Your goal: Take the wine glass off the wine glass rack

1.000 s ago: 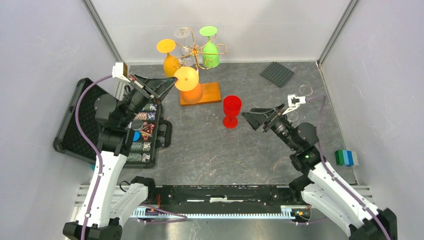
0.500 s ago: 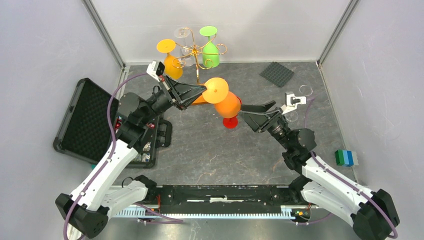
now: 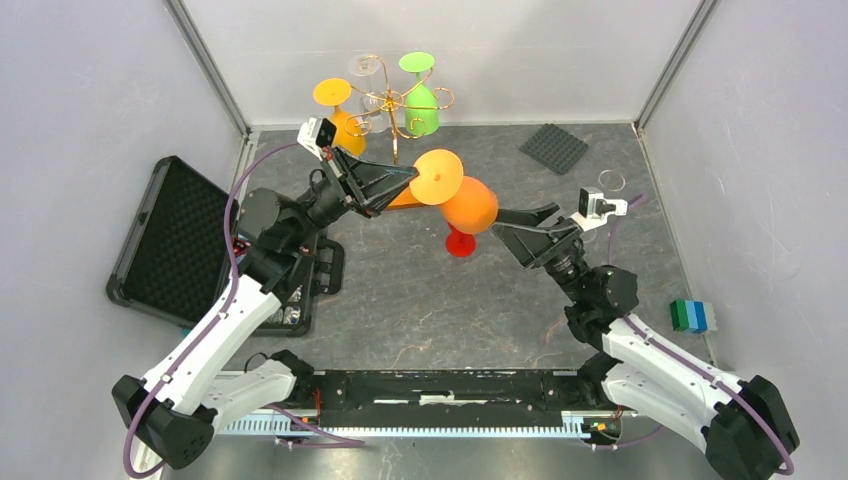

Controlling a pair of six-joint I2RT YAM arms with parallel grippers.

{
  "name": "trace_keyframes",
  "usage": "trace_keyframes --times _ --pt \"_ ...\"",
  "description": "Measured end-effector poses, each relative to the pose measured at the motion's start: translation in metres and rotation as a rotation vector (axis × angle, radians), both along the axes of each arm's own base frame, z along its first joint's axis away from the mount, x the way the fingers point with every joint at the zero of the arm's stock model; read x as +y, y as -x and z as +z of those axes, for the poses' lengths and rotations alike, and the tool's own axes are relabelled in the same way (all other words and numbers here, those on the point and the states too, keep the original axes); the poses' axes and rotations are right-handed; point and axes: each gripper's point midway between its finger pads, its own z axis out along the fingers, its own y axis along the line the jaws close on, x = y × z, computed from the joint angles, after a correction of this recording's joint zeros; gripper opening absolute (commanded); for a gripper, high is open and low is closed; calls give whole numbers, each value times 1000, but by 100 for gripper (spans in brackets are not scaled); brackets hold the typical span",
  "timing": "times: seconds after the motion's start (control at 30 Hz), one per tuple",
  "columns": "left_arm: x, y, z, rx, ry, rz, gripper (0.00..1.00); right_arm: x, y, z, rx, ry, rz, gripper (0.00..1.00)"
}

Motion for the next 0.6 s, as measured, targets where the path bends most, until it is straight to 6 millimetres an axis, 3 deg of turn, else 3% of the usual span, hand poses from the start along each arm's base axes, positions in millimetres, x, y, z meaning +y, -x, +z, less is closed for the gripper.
trace_keyframes --times 0.27,0.37,0.47,0.53,0.6 --pt "4 7 16 -35 52 -16 2 -14 24 34 -121 -123 38 52" --pt "2 7 19 -41 54 -22 2 -17 32 42 -166 -154 57 36" --pt "1 8 18 -40 53 -25 3 -19 37 47 -195 -178 69 12" --pt "1 8 18 -41 53 -24 12 -21 40 50 -208 -192 76 1" --pt "0 6 16 -37 47 -20 30 -22 47 53 -220 -206 99 0"
